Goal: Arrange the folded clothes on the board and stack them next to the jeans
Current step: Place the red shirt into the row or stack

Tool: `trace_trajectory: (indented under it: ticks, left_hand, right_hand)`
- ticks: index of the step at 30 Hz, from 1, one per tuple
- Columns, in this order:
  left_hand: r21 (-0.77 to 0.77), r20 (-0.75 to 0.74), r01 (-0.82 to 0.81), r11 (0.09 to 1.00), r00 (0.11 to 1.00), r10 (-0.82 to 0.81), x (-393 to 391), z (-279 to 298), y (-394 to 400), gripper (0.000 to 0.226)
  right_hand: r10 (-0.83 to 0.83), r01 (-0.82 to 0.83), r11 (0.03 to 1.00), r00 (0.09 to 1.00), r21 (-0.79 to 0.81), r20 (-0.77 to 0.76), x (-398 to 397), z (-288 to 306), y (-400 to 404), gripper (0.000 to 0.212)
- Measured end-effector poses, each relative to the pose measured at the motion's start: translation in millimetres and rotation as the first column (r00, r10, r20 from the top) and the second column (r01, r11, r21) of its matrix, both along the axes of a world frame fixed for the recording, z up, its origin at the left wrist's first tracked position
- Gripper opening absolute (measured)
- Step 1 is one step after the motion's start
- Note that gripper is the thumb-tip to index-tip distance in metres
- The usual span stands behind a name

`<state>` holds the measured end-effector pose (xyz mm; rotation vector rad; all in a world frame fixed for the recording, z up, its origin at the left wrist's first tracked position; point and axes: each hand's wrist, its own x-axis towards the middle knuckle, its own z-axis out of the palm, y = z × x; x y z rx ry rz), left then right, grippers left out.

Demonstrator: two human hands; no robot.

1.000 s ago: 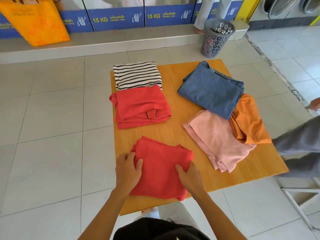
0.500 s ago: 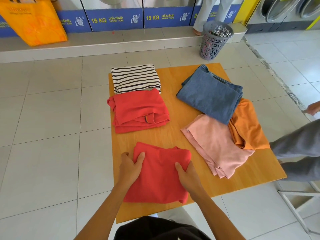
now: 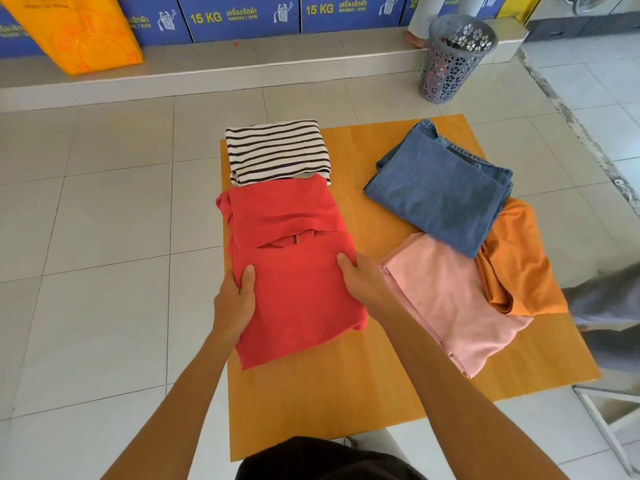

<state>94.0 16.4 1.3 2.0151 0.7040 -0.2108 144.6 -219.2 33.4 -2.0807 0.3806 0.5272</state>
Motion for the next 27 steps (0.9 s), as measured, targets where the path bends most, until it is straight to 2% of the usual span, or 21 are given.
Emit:
trace_trajectory:
  ticks: [4, 8, 12, 15, 18, 23, 27]
  left_hand:
    - [0.090, -0.078, 0.011, 0.996, 0.997, -0.004, 21.5, -11.1, -1.0, 0.070]
    - [0.220, -0.124, 0.039, 0.975, 0.992, -0.012, 30.3, -14.9, -4.2, 0.065]
    - [0.097, -0.121, -0.037, 0.995, 0.991, 0.049, 27.8, -9.5, -6.6, 0.065]
    - [0.036, -0.112, -0.107, 0.994, 0.988, 0.110, 18.7, -3.5, -7.3, 0.060]
    - [0.068, -0.119, -0.144, 0.987, 0.981, 0.152, 4.9, 0.6, -5.6, 0.061]
    - [0.164, -0.170, -0.209, 0.964, 0.957, 0.236, -24.2, 3.8, -1.8, 0.074]
    - [0.201, -0.130, -0.171, 0.965, 0.971, 0.199, -44.6, 9.6, -6.4, 0.062]
  right_hand:
    - [0.026, -0.035, 0.995, 0.995, -0.092, -0.098, 23.4, -25.3, 7.6, 0.055]
    - [0.042, -0.056, 0.979, 0.996, -0.194, -0.079, 28.7, -43.8, 8.1, 0.052]
    - [0.074, -0.091, 0.968, 0.994, -0.232, -0.083, 32.0, -44.6, 9.3, 0.054]
    - [0.051, -0.056, 0.972, 0.998, -0.229, -0.029, 24.4, -43.4, 11.0, 0.050]
    - [0.043, -0.044, 0.967, 0.999, -0.253, -0.010, 7.6, -41.2, 11.4, 0.047]
    - [-0.003, 0.003, 0.978, 1.000, -0.206, -0.002, -33.8, -38.7, 3.8, 0.044]
    - [0.001, -0.003, 0.975, 1.000, -0.222, -0.008, -63.0, -34.0, -3.6, 0.046]
